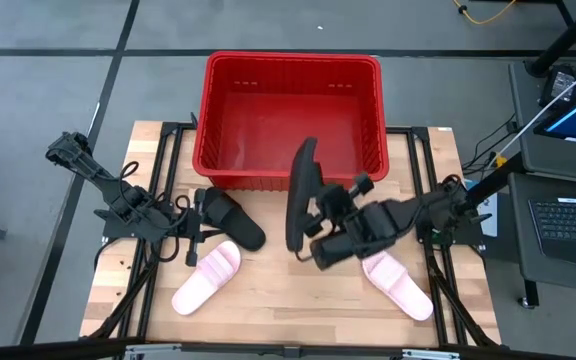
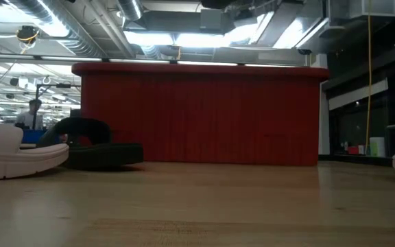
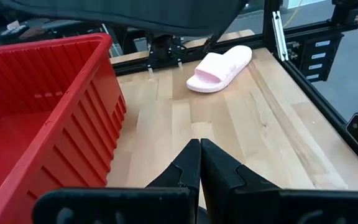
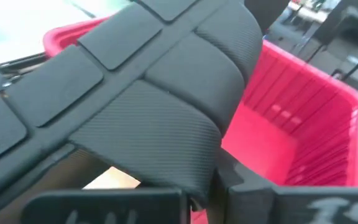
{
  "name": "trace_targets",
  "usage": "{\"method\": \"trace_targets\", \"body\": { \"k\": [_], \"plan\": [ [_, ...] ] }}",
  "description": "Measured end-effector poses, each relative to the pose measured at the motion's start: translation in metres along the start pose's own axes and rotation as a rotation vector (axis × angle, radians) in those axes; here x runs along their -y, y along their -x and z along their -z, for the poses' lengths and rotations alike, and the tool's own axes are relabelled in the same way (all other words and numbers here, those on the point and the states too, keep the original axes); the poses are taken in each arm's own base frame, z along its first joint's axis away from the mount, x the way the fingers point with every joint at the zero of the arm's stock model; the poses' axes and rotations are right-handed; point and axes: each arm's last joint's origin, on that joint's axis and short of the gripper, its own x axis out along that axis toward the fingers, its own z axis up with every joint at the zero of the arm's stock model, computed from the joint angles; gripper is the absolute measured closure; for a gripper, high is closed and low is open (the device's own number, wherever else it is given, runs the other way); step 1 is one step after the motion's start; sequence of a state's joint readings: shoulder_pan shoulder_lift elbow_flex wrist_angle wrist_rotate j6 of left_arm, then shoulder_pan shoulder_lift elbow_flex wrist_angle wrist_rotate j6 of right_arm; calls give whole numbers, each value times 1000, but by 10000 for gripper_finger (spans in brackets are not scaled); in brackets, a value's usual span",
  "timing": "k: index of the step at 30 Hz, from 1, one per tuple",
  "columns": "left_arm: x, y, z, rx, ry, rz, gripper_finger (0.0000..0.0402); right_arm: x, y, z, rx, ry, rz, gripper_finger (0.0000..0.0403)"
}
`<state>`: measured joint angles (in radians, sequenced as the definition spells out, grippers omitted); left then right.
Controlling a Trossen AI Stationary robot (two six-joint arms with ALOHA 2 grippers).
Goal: Pick and place slides into bin
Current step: Put the right black slide into the red bin
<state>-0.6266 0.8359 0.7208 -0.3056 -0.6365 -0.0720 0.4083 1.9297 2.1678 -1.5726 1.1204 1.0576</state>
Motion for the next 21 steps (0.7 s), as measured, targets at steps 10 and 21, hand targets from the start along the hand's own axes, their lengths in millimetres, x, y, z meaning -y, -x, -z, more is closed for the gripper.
{"method": "trace_targets", "body": {
  "k": [10, 21],
  "plan": [
    [-1, 1, -1, 14, -32, 1, 398, 19, -29, -25, 38, 54, 119, 385],
    [-4, 6, -3, 32, -28, 2, 398, 34, -56, -36, 66, 71, 243, 385]
  ]
}}
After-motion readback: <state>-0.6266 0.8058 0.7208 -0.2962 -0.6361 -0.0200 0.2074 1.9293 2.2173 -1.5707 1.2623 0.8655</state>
